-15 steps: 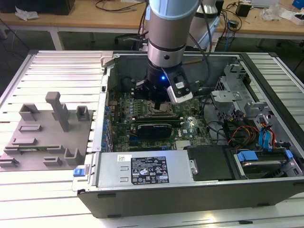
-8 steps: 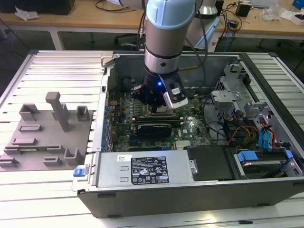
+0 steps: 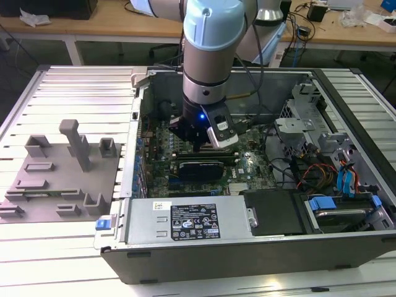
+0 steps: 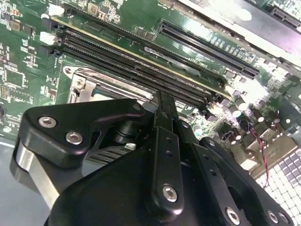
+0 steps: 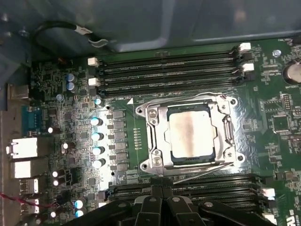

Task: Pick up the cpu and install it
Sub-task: 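Install the second cpu locking lever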

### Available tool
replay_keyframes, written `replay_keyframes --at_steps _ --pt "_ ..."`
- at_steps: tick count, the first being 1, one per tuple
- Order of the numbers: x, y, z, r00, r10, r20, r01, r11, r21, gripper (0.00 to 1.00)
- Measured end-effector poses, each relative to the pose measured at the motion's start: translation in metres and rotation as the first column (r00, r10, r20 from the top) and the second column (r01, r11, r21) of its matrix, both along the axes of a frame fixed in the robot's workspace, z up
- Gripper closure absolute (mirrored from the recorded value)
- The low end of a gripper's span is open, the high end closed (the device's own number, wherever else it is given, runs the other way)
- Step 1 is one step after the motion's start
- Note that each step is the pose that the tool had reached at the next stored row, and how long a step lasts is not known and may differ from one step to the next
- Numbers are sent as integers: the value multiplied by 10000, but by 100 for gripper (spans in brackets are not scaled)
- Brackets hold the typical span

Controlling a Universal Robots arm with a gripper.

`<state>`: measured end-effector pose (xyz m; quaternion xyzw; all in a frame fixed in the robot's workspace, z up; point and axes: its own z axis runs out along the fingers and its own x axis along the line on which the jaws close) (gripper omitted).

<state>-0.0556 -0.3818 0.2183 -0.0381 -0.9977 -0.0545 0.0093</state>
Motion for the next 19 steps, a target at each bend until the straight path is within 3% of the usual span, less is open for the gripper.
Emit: replay_keyframes --at_steps 3,6,14,17,19 --pt "-5 1 -29 9996 283 65 -283 9996 -1 89" --pt "-21 2 -48 9990 408 177 -408 9992 25 89" --pt "-143 13 -78 9976 452 522 -458 9989 112 89" --pt "-161 20 -101 9967 473 664 -489 9986 221 89" --pt "-169 24 -109 9964 476 708 -496 9984 277 89"
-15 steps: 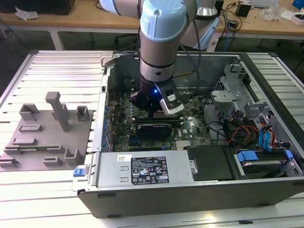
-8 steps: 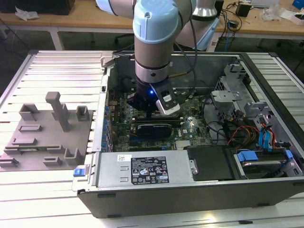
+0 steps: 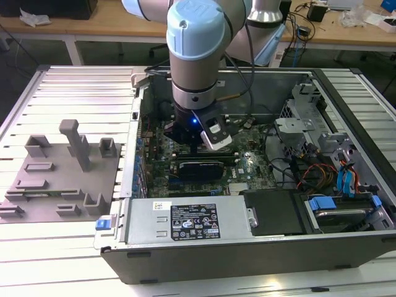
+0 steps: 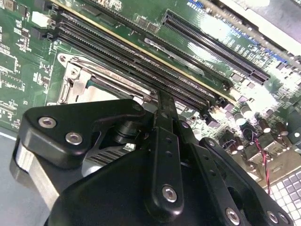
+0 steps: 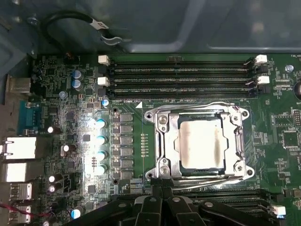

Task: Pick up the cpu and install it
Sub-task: 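Install the second cpu locking lever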

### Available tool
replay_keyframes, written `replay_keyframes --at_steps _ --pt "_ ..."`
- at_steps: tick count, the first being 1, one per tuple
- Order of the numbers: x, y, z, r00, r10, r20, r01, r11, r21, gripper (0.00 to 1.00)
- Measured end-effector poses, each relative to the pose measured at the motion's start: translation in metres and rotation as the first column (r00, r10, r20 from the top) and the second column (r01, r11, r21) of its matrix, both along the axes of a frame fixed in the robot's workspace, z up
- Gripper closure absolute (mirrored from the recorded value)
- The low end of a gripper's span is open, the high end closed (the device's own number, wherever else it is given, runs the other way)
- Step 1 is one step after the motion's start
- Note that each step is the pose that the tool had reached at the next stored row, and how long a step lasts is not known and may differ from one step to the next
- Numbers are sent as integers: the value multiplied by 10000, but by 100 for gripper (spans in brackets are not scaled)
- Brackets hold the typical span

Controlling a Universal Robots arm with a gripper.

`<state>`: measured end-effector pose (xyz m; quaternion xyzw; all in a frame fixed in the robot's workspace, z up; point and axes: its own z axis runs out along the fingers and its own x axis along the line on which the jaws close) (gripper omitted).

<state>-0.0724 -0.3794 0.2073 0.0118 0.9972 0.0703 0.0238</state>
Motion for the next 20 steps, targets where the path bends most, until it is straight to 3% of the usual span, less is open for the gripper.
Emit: replay_keyframes --at_steps 3,7,11,16,20 --pt "-26 1 -15 10000 9 72 -9 10000 57 89" --pt "-84 1 -35 9997 10 253 -14 9999 148 89" --pt "-113 1 -48 9987 1 502 -20 9993 375 89" --pt "-130 2 -71 9979 -8 651 -25 9987 509 89" --pt "-163 1 -89 9967 -16 813 -36 9980 634 89"
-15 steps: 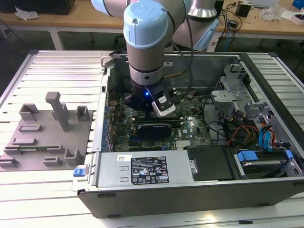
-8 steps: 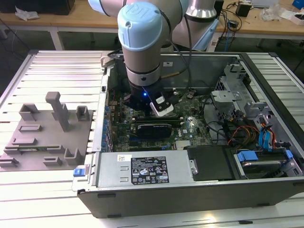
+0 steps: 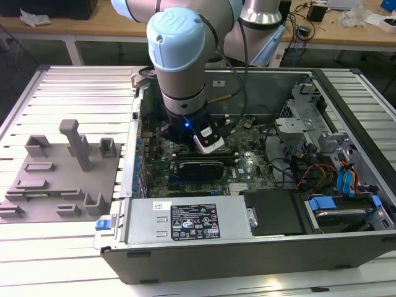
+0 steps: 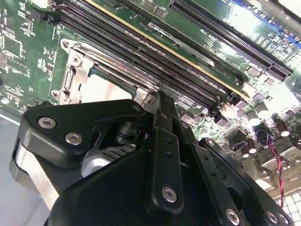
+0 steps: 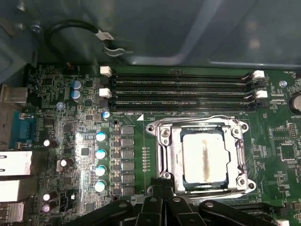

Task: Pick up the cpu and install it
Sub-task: 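Install the second cpu locking lever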

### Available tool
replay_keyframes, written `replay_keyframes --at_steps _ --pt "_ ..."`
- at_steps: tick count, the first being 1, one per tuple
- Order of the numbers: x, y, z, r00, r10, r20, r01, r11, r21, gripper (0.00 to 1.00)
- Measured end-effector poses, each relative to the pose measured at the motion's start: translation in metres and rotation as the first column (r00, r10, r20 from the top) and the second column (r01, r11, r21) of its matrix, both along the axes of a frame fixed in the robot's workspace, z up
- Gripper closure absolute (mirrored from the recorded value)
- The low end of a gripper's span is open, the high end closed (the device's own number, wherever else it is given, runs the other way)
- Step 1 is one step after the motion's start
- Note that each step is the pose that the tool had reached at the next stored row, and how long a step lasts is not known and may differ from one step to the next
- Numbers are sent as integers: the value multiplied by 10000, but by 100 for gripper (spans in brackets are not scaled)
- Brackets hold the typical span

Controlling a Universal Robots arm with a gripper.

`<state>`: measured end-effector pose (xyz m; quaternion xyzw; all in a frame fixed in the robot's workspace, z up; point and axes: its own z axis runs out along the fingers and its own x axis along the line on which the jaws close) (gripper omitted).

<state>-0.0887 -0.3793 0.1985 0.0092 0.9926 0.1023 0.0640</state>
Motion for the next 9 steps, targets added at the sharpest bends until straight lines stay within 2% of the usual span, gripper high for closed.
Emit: replay_keyframes --at_steps 2,6,9 --pt "-29 0 -6 10000 0 55 0 10000 22 89" --pt "-68 0 -13 9999 0 121 0 10000 43 89" --pt "-70 0 -13 9999 0 126 -1 10000 42 89"
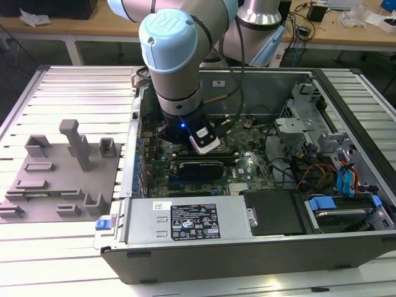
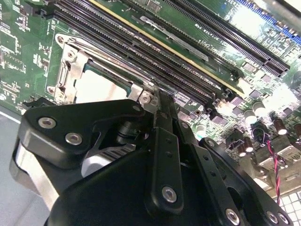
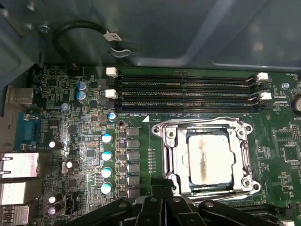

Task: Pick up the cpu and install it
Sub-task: 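Install the second cpu locking lever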

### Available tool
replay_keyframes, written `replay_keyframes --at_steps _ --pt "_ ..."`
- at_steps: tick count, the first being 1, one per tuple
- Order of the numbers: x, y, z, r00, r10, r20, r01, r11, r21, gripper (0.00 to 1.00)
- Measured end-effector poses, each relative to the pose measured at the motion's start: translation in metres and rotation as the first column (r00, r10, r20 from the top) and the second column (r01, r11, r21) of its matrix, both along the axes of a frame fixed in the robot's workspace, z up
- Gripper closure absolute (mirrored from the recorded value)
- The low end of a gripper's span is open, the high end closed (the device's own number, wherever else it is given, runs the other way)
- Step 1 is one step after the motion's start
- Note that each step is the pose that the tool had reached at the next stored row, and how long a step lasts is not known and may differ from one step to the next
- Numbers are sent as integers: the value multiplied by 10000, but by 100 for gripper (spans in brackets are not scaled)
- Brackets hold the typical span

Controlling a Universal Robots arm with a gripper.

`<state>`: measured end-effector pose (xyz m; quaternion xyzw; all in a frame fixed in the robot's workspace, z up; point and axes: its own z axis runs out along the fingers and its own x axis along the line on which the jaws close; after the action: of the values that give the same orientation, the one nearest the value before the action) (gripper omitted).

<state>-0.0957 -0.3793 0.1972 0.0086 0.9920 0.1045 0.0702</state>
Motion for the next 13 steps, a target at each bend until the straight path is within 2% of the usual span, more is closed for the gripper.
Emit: replay_keyframes --at_steps 3,6,8,9,11,13 --pt "-1 -1 12 10000 0 0 0 10000 0 89" --pt "-1 0 97 10000 -1 1 1 10000 1 89" --pt "2 0 208 10000 -1 0 1 10000 1 89" --pt "3 0 236 10000 -1 0 1 10000 -1 89" --pt "9 0 289 10000 0 -5 0 10000 -4 89" --pt "86 0 291 10000 -20 -35 20 10000 -6 89"
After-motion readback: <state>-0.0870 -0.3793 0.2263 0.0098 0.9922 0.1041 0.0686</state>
